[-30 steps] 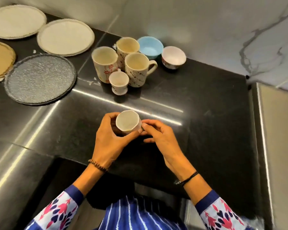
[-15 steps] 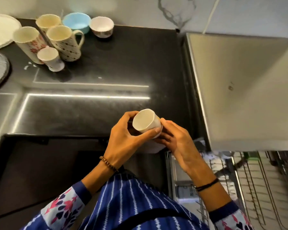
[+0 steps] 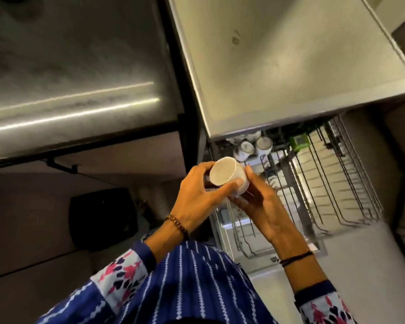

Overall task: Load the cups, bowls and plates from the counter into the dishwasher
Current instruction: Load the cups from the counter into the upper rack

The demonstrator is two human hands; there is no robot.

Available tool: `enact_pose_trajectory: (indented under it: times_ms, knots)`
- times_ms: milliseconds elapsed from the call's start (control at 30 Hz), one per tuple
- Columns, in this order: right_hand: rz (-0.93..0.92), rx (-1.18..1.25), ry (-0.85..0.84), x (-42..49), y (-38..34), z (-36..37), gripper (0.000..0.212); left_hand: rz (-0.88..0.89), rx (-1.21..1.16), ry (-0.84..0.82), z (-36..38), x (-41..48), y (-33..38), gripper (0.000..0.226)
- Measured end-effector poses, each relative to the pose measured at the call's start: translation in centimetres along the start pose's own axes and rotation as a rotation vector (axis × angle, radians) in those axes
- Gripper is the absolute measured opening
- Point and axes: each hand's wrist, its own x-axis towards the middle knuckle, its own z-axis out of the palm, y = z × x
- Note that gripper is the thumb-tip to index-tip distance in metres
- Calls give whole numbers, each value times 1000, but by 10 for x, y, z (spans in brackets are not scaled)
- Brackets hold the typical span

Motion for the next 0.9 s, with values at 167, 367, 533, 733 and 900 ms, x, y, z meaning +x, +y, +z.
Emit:
enact_pose_trajectory:
  times_ms: [167,367,533,733,900]
  knots:
    - [57,142,25,15,24,-46,44,4,98,-137,39,23,-22,57]
    - [132,255,114,45,50,-84,76,29,286,-366,70,58,-56,60]
    - [112,219,170,76,56,-116,84,56,485,-527,92,92,-92,77]
    - [-1,-77,308,130,33,-144,57,122,822,-655,92,128,-117,84]
    - [-297,-602,533,177,20,-161,53,227,913,-675,92,130,-136,80]
